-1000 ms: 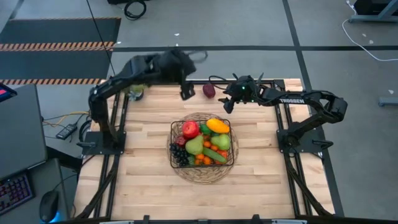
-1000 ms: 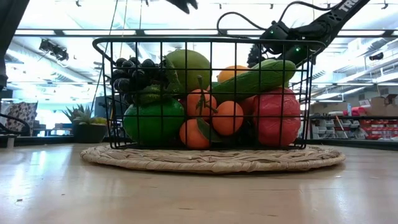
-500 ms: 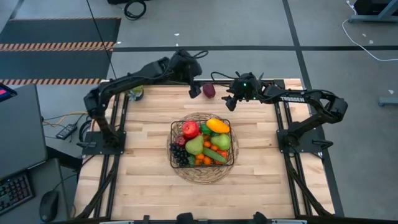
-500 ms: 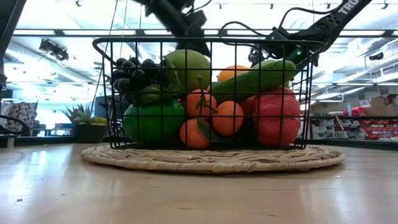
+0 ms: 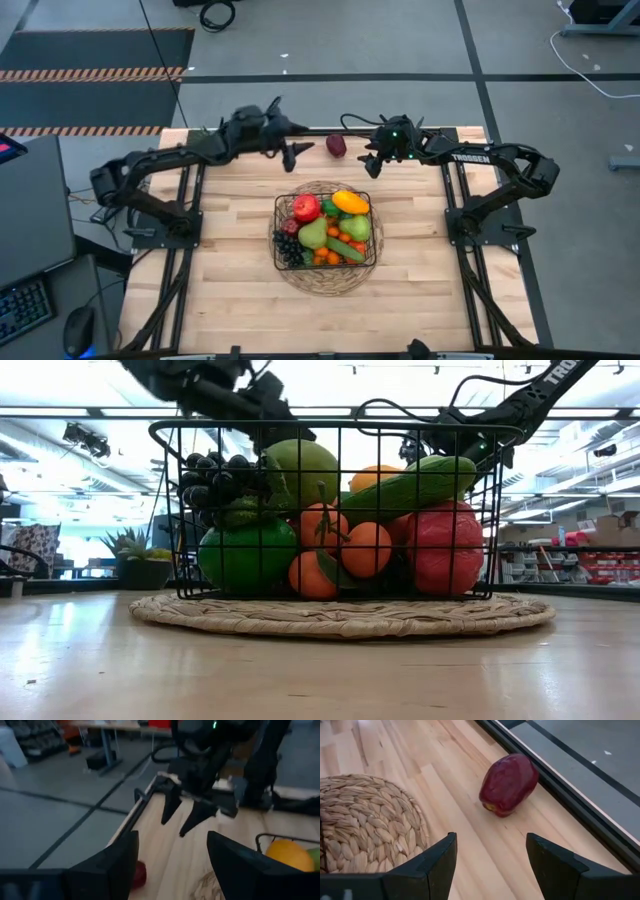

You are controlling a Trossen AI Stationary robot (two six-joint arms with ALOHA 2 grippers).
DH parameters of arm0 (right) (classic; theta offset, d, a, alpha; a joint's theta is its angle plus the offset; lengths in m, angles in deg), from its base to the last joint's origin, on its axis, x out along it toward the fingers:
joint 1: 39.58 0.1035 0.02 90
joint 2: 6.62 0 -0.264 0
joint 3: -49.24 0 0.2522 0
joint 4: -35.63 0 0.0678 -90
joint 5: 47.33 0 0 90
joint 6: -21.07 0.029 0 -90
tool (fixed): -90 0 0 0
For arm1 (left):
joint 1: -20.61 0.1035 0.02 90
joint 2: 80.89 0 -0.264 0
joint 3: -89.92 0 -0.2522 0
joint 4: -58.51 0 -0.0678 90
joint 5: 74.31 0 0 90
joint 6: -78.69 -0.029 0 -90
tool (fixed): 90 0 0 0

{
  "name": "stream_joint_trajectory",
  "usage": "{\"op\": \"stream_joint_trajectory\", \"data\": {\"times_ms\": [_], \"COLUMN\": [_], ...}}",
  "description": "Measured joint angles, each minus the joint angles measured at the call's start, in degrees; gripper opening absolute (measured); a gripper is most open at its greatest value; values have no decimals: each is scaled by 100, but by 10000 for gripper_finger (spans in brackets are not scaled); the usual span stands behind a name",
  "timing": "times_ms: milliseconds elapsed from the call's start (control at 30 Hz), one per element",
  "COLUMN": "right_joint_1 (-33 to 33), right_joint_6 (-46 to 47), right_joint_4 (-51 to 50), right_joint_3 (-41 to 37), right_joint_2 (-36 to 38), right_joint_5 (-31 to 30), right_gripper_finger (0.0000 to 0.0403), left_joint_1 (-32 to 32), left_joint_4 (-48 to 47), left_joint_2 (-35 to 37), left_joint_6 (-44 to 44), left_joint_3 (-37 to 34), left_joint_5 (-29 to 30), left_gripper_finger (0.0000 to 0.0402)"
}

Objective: Build produce basket
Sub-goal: Put the dark red apple into the black wire basket

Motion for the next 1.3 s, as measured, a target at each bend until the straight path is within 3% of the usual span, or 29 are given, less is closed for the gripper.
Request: {"op": "stream_joint_trajectory", "data": {"times_ms": [167, 467, 700, 933, 1300], "right_joint_1": [21, 117, 183, 379, 360], "right_joint_6": [0, -82, -89, -300, -622], "right_joint_4": [-149, -1064, -1260, -2126, -1954], "right_joint_3": [87, 945, 1287, 2245, 2656], "right_joint_2": [-3, -251, -1045, -1889, -2295], "right_joint_5": [-241, -416, -316, -465, -832], "right_gripper_finger": [245, 270, 273, 273, 272], "left_joint_1": [10, 85, 113, 86, 82], "left_joint_4": [1141, 3583, 3682, 3578, 3241], "left_joint_2": [310, 394, 404, 479, 477], "left_joint_6": [409, 1053, 1248, 1318, 1170], "left_joint_3": [-883, -2347, -2476, -2484, -2485], "left_joint_5": [-112, -125, -502, -758, -771], "left_gripper_finger": [238, 236, 235, 230, 212]}}
